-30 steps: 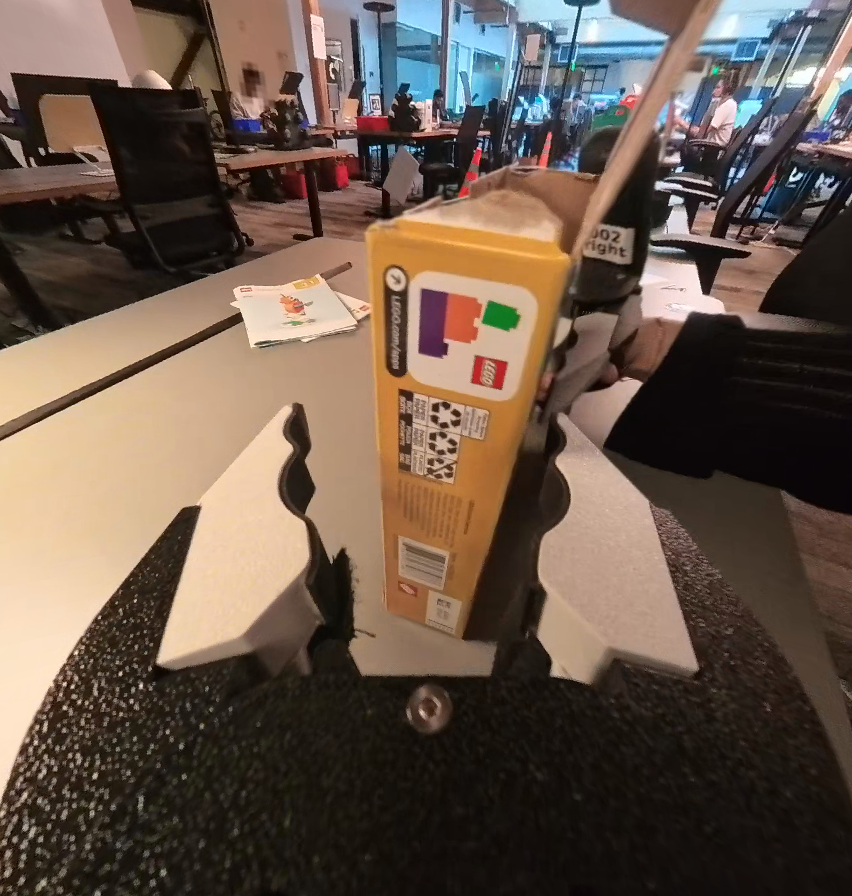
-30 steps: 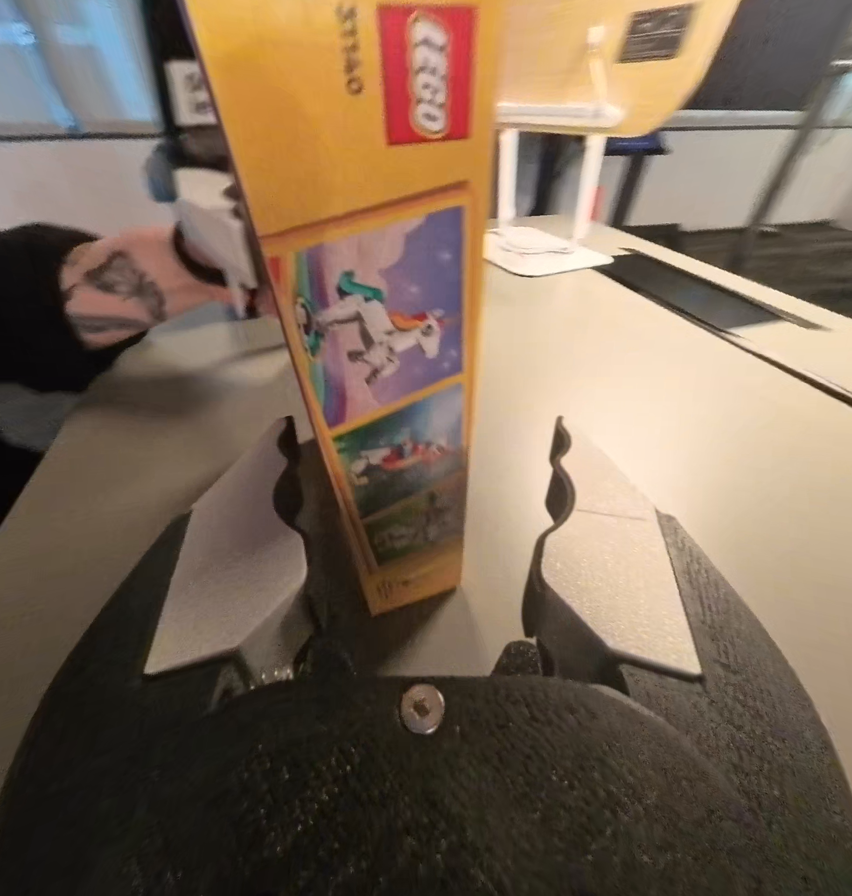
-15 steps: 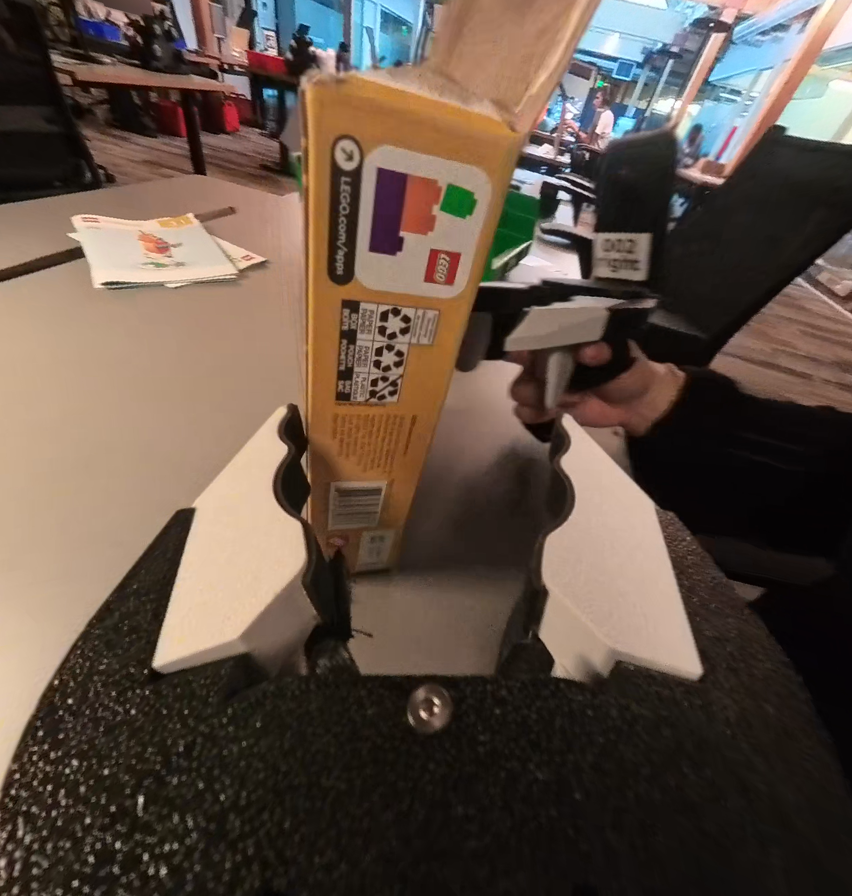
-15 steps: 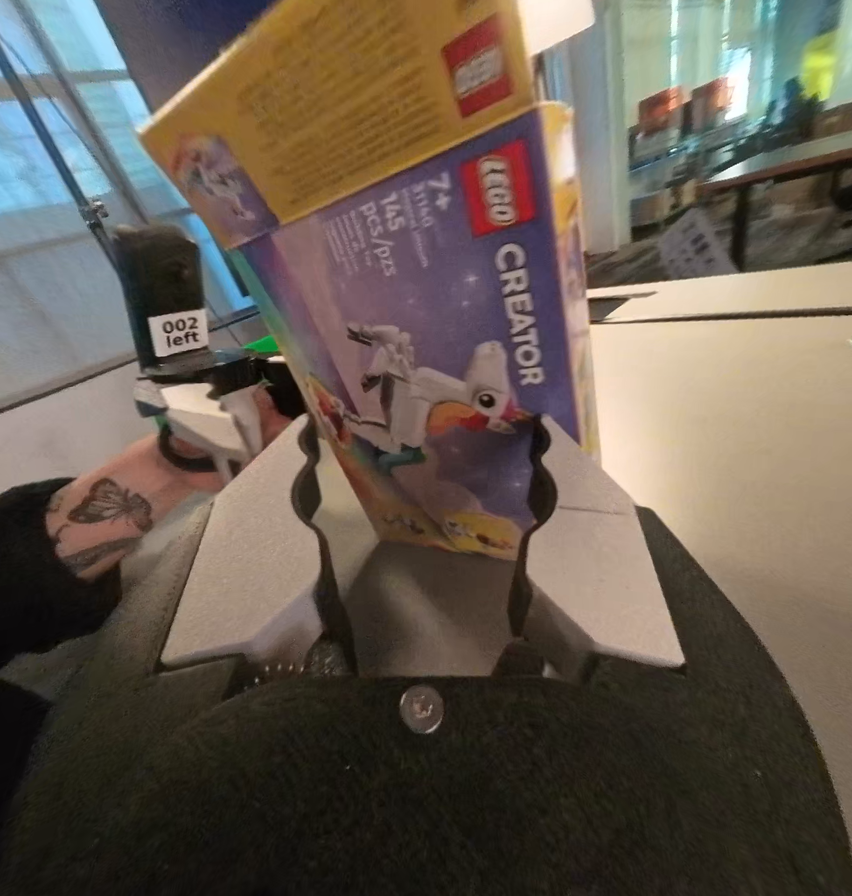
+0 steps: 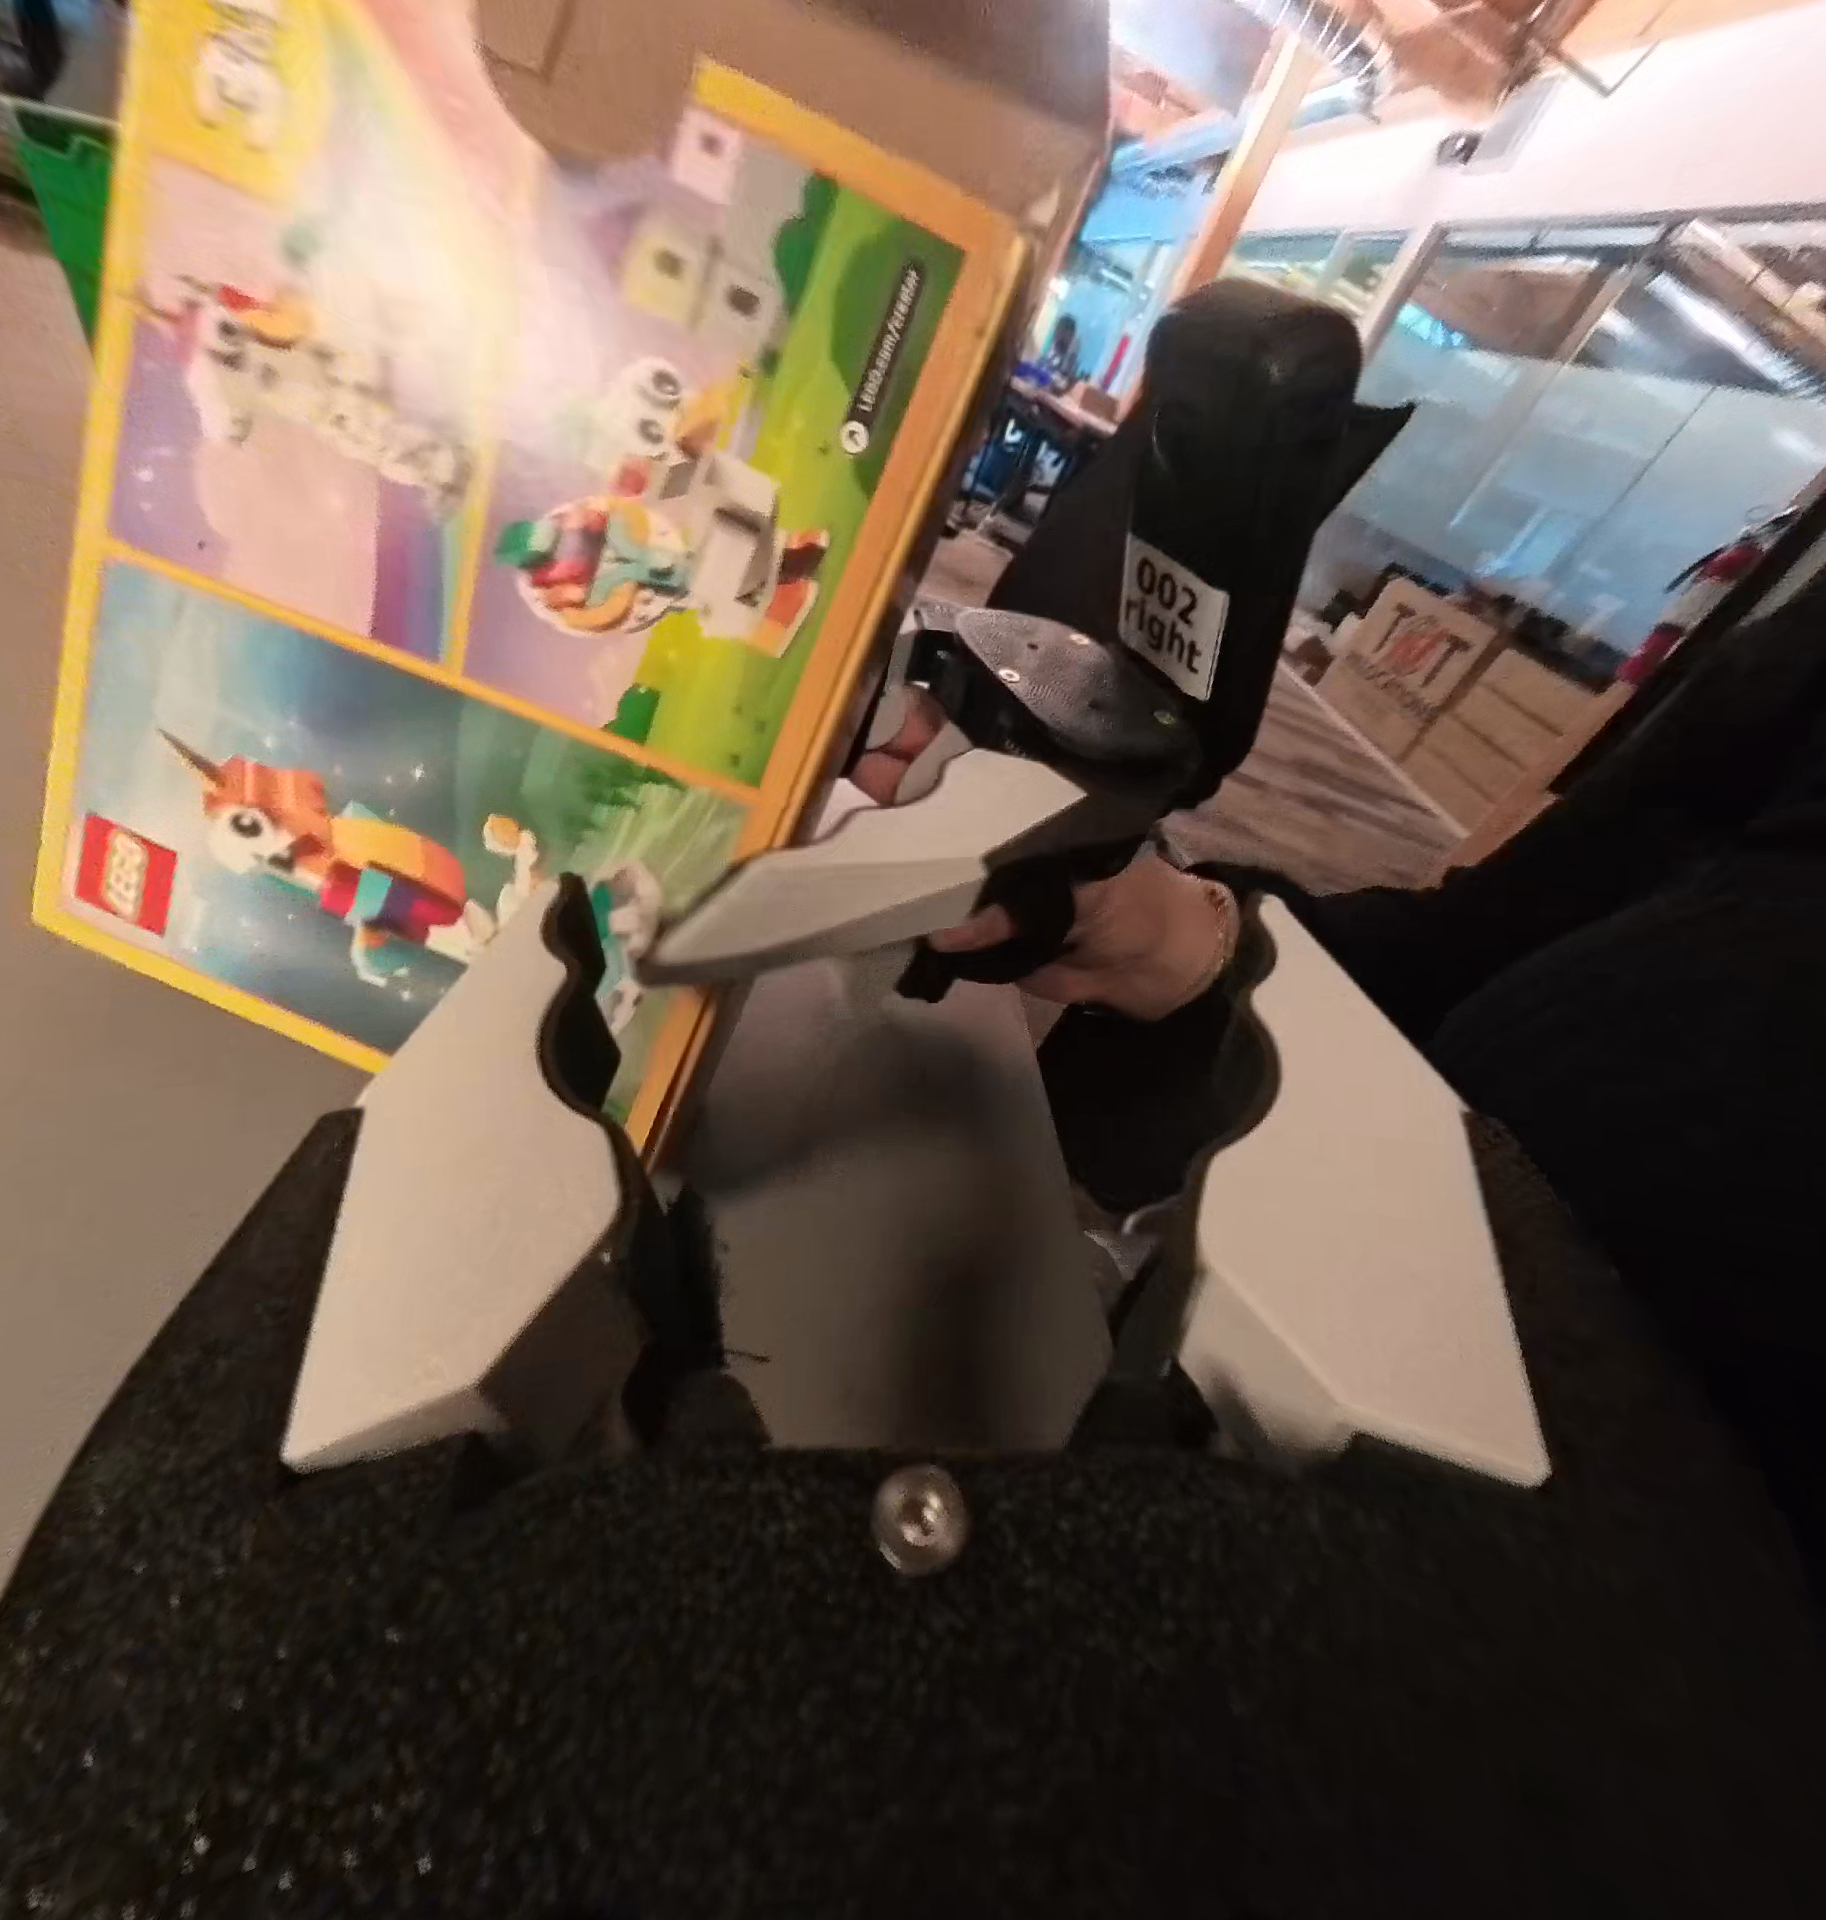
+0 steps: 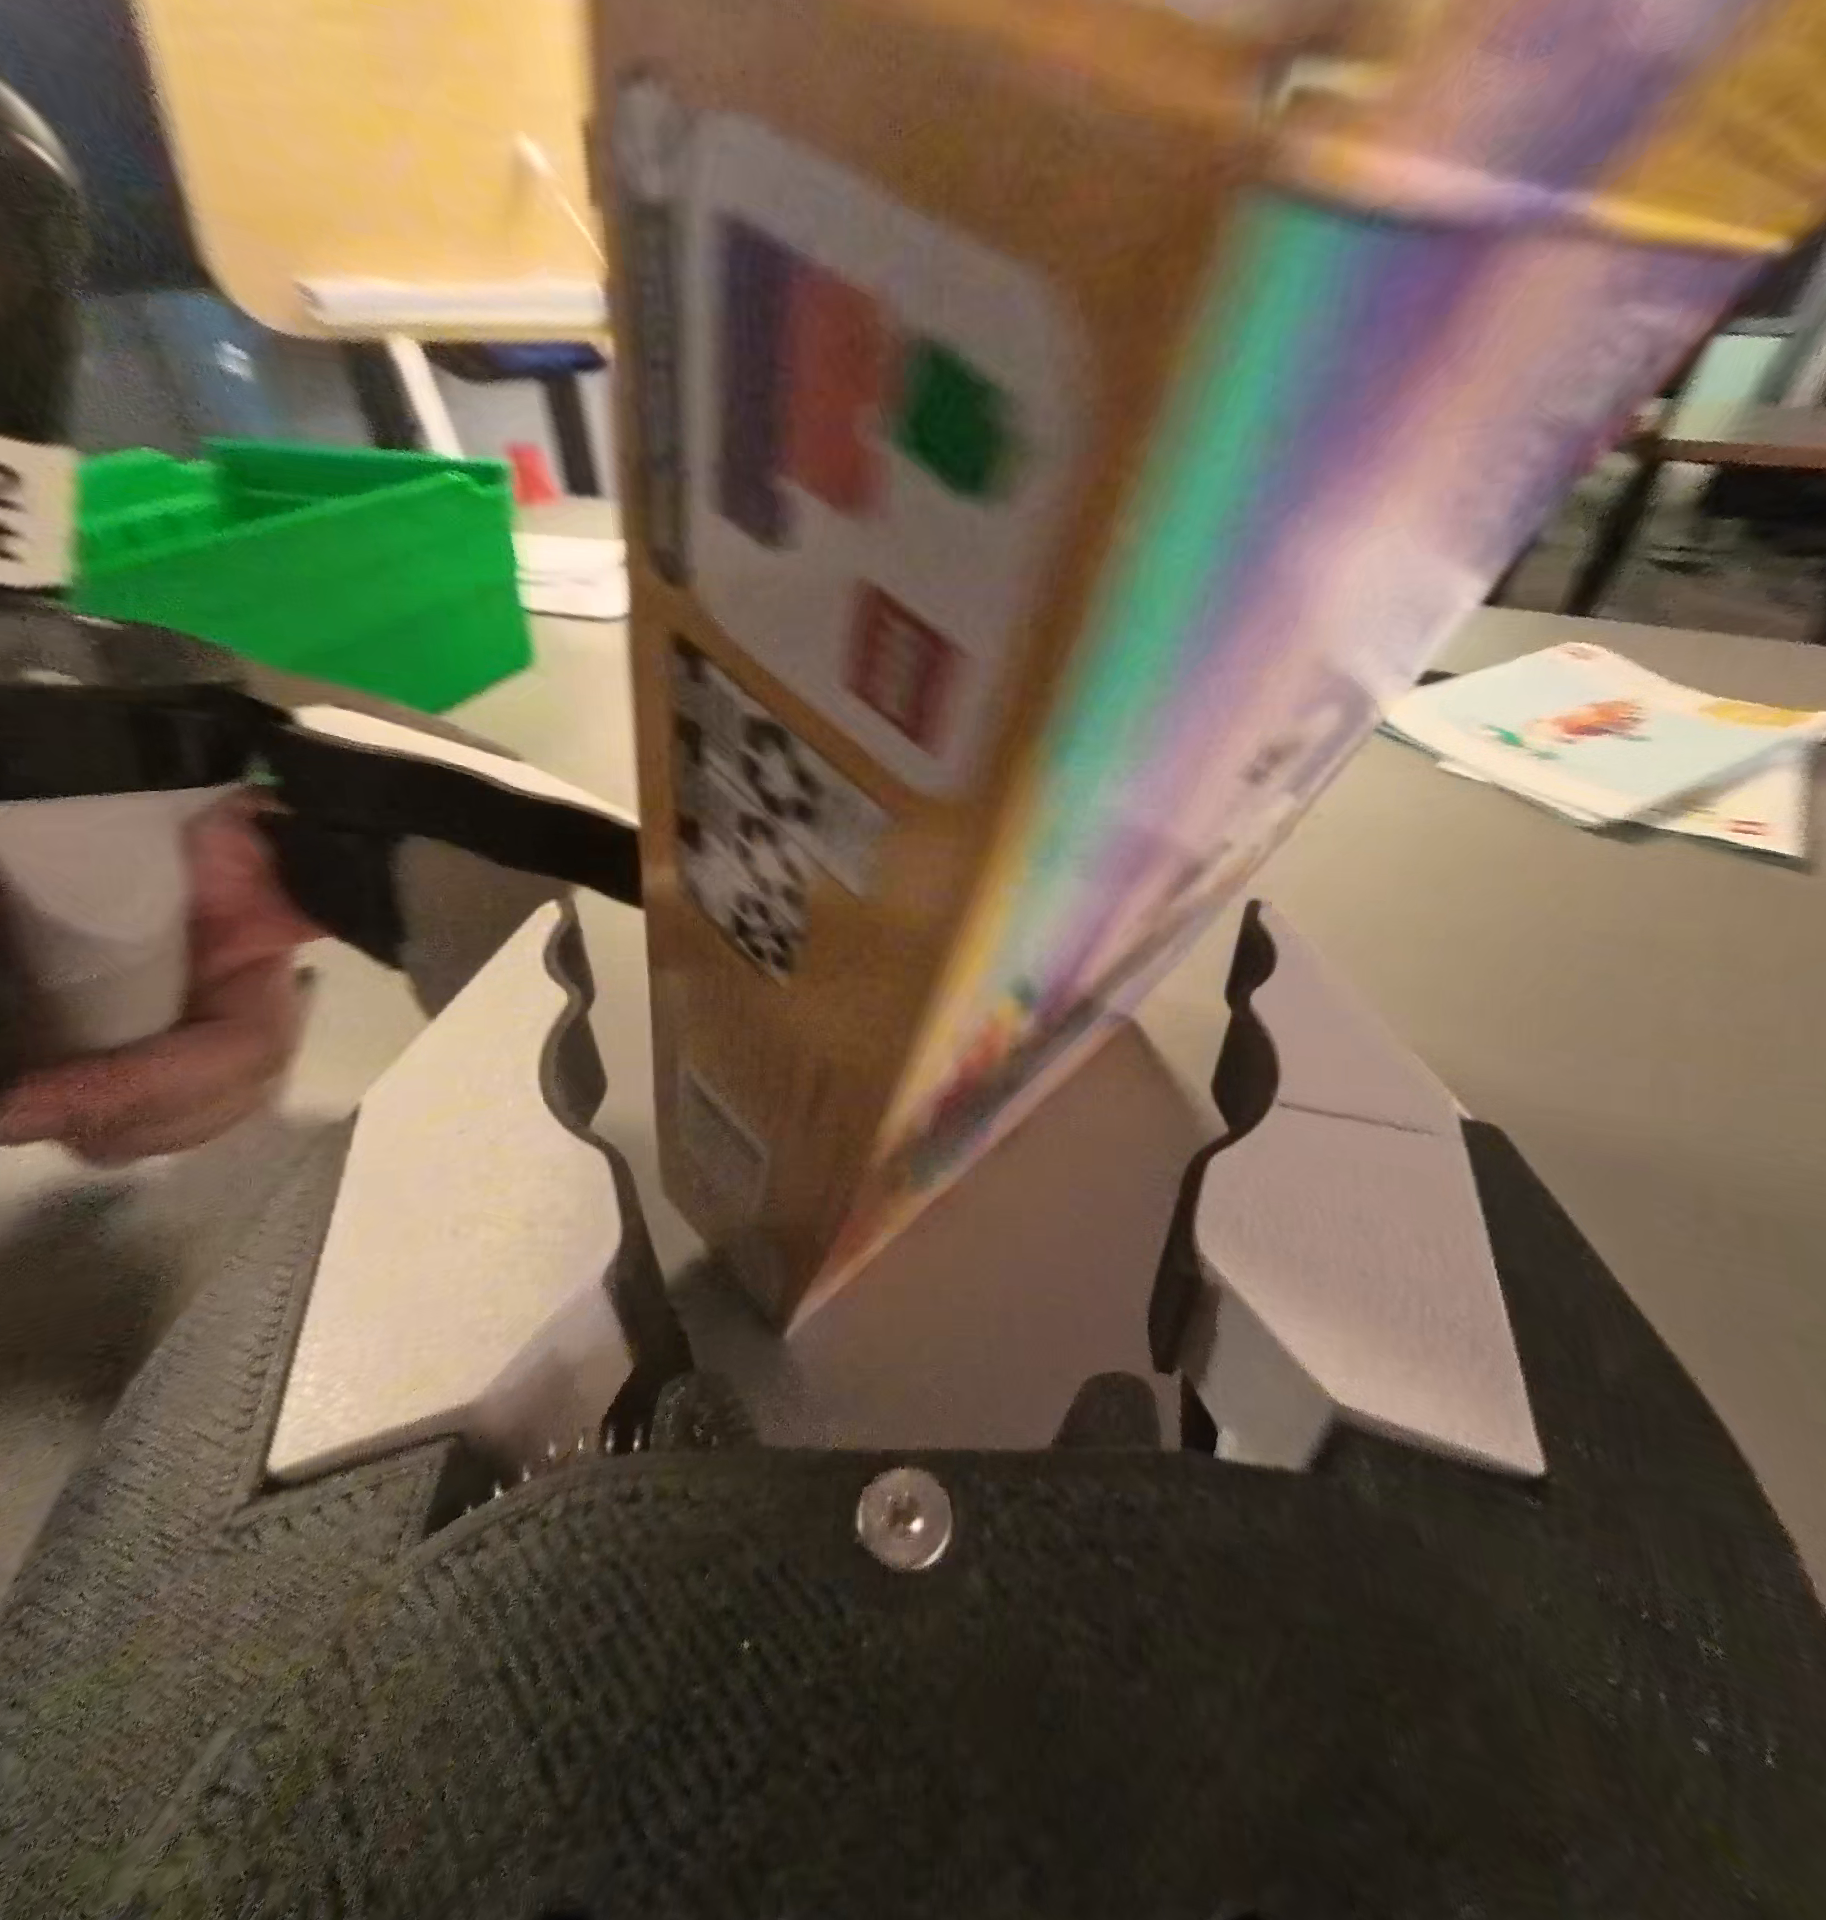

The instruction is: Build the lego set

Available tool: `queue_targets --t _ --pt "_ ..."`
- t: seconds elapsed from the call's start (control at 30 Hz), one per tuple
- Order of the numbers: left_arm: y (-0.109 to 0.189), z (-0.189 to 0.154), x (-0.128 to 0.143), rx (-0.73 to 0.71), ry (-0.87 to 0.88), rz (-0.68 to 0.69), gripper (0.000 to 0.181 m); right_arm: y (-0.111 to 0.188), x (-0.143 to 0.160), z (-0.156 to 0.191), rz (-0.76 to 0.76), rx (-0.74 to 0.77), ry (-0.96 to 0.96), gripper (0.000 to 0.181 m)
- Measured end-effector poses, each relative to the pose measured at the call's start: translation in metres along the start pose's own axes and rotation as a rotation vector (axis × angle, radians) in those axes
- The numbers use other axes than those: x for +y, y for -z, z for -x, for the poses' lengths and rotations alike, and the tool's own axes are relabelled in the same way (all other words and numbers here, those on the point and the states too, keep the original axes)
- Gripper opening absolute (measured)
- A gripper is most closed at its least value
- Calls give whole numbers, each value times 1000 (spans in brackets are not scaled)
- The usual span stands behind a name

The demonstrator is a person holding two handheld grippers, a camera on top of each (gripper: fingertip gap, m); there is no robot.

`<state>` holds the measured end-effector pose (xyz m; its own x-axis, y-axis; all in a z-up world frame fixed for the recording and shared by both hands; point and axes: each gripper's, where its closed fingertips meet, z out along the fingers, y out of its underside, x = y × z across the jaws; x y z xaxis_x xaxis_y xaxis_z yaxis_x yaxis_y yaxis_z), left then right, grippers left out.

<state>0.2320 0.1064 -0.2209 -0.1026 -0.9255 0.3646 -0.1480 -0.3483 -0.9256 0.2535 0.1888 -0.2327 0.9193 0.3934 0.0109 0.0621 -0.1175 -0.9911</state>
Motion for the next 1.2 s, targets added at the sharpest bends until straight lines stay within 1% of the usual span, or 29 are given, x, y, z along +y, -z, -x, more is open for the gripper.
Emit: queue_targets --t 0.1,0.13,0.2,0.27,0.33,0.4,0.43,0.47,0.53,0.57,0.6,0.63,0.67,0.7,0.73,0.77,0.8,0.87,0.9,0.93,0.97,1.0,1.03,1.1,1.13,1.17,1.2 --pt "6 8 4 -32 6 18 119 -5 2 -14 22 147 -4 99" --pt "9 9 4 -38 5 9 118 -6 3 -18 18 165 -25 92" --pt "17 12 -2 -66 -13 -18 116 -7 3 -22 9 149 -40 77" --pt "29 23 -13 -135 -52 -50 109 -10 3 -24 19 100 -6 62" --pt "47 52 -30 -301 -96 -83 99 -13 6 -28 46 52 58 61" --pt "67 84 -50 -482 -145 -128 101 -16 4 -23 22 -100 85 61" --pt "73 94 -59 -524 -163 -156 104 -16 4 -19 11 -203 69 61" --pt "73 100 -65 -520 -171 -167 109 -13 3 -12 -4 -327 51 61" --pt "65 109 -67 -475 -166 -143 120 2 -3 6 -56 -600 32 61" --pt "59 112 -65 -443 -171 -118 123 10 -3 13 -64 -709 46 61" --pt "52 111 -61 -392 -181 -94 127 15 -1 18 -57 -786 64 61" --pt "46 106 -59 -319 -177 -92 122 17 2 18 -40 -820 78 61" --pt "40 98 -57 -246 -179 -97 113 17 4 17 -25 -840 95 61" --pt "36 88 -55 -165 -195 -107 99 16 7 15 -4 -849 104 61" --pt "33 76 -53 -87 -220 -120 81 14 10 14 18 -849 110 61" --pt "32 71 -53 -68 -248 -134 67 14 12 14 32 -854 119 61" --pt "31 73 -52 -92 -275 -139 61 14 13 14 36 -858 128 61" --pt "31 70 -50 -84 -287 -122 56 17 12 13 43 -847 116 62" --pt "31 72 -50 -98 -291 -114 54 19 10 10 47 -837 83 66" --pt "31 73 -51 -118 -294 -107 52 22 6 2 54 -817 36 89" --pt "32 75 -51 -129 -293 -104 51 25 -1 -11 48 -780 -14 101" --pt "32 75 -51 -137 -287 -103 51 30 -15 -26 -3 -730 -48 102" --pt "32 76 -51 -141 -282 -105 50 37 -37 -42 -86 -676 -71 101" --pt "32 76 -51 -152 -282 -106 51 55 -89 -63 -222 -599 -92 93" --pt "32 76 -51 -154 -281 -105 51 62 -115 -66 -265 -578 -74 87" --pt "32 76 -51 -157 -278 -105 51 67 -137 -64 -277 -571 -39 83" --pt "32 77 -51 -157 -271 -104 51 66 -153 -57 -248 -572 10 79"
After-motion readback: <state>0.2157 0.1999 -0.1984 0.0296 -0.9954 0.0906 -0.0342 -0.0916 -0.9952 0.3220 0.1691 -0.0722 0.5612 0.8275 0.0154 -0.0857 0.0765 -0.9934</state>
